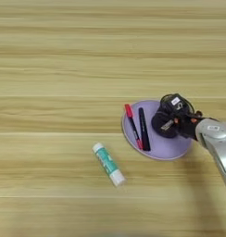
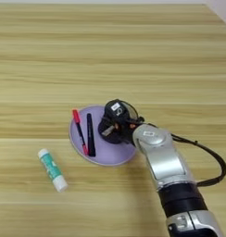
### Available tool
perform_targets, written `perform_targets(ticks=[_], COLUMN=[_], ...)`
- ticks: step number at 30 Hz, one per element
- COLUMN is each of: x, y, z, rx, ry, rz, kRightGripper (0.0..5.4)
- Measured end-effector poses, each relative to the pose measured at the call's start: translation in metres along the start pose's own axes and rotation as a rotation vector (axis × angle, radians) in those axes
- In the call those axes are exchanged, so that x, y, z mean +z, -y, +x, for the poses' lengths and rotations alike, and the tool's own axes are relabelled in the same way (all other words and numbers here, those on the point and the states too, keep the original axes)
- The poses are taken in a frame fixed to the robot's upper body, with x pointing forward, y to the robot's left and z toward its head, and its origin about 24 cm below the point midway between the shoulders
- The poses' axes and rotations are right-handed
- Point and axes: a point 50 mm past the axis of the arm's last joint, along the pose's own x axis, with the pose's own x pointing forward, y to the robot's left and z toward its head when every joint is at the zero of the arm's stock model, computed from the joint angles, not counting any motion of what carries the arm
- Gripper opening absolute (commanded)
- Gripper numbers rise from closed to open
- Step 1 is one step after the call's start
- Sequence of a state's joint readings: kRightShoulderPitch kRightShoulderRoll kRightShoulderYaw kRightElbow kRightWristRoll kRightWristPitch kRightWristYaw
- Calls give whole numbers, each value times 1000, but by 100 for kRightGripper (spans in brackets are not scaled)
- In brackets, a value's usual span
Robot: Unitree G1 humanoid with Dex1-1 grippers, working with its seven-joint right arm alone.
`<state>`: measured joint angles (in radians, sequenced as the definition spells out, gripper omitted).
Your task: Move the objects on the table
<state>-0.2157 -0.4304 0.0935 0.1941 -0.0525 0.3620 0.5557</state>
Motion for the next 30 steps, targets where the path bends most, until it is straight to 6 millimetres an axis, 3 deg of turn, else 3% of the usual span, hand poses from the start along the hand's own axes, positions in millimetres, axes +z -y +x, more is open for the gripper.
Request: perform_targets(ticks=[28,30], x=[-10,-11], y=[-7,-7], z=[3,3], rx=[20,20], ry=[-43,-47], rz=[-16,-17], kRightGripper=[44,84])
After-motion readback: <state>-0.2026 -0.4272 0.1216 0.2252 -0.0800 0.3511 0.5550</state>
